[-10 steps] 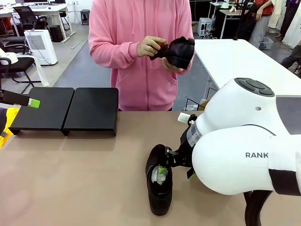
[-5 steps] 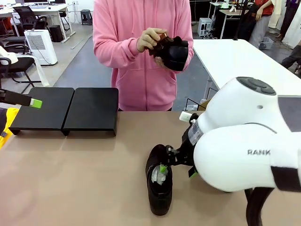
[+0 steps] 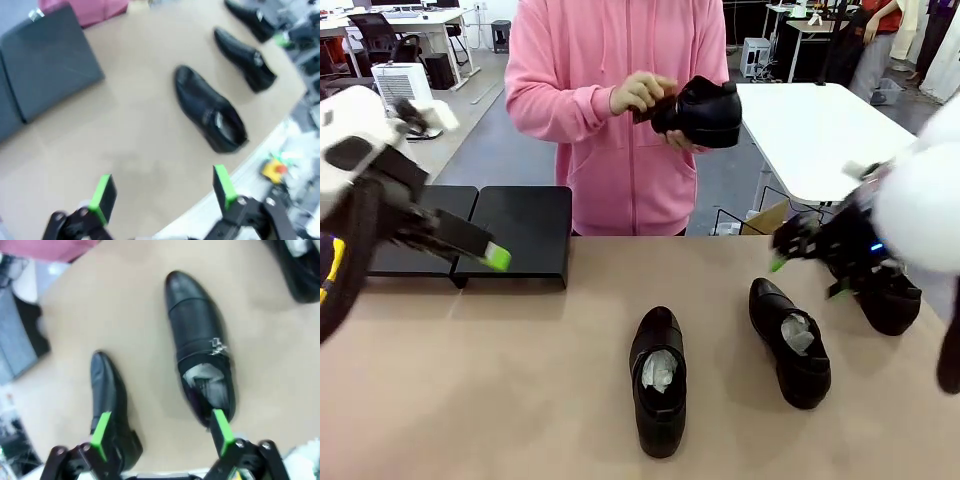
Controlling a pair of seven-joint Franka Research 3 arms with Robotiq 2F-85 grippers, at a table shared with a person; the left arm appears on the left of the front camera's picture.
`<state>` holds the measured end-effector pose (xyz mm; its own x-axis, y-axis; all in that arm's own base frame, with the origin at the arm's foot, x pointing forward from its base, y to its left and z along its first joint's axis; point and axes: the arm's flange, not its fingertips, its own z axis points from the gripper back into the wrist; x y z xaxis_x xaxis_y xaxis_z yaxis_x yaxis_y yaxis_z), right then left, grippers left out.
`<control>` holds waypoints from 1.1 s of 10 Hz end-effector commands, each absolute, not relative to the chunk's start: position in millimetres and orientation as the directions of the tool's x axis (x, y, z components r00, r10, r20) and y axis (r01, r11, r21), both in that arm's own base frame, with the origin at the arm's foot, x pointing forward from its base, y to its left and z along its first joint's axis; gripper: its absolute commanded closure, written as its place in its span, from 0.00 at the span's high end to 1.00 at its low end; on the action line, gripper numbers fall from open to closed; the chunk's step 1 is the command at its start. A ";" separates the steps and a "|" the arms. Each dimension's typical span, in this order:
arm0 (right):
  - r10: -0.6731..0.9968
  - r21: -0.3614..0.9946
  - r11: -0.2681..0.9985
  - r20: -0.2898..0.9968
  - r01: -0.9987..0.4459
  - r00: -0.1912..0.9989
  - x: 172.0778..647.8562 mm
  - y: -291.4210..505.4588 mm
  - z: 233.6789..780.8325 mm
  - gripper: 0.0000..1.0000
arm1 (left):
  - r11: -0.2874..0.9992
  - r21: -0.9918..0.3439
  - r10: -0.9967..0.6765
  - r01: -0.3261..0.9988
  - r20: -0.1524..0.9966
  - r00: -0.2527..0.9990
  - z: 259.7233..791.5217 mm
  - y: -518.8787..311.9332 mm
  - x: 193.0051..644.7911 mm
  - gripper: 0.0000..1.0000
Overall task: Organize the shoes by placing them on the stand.
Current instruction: Place the Shoe from the middle of the table onto the Shoes Stand.
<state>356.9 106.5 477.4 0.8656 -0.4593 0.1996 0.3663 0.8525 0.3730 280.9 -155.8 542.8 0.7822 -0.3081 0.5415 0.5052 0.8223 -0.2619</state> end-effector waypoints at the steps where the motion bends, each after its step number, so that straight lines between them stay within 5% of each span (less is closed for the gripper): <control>1: -0.554 0.374 0.807 0.211 0.457 0.805 287.2 49.2 438.0 1.00 | 0.797 -0.313 -0.380 0.517 0.406 0.831 529.4 -185.3 255.4 1.00; 3: -0.628 0.357 0.758 0.174 0.546 0.758 279.0 26.6 434.9 1.00 | 0.814 -0.297 -0.354 0.499 0.427 0.832 532.3 -184.6 273.2 1.00; 4: -0.565 0.383 0.797 0.196 0.468 0.802 353.9 48.1 495.5 1.00 | 0.804 -0.296 -0.380 0.515 0.410 0.829 524.9 -196.6 248.5 1.00; 7: -0.620 0.341 0.771 0.209 0.538 0.756 358.8 27.8 502.6 1.00 | 0.811 -0.288 -0.381 0.509 0.401 0.833 523.4 -198.7 251.3 1.00; 11: -0.804 0.277 0.595 0.220 0.755 0.553 378.7 -41.9 517.2 1.00 | 0.870 -0.250 -0.295 0.425 0.428 0.854 508.0 -334.5 226.6 1.00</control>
<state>372.4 -45.5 514.5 0.6087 -0.7583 0.2334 0.6955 0.6516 0.3030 210.2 -306.5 514.5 0.8195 -0.3480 0.4552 0.4900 0.8374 -0.2420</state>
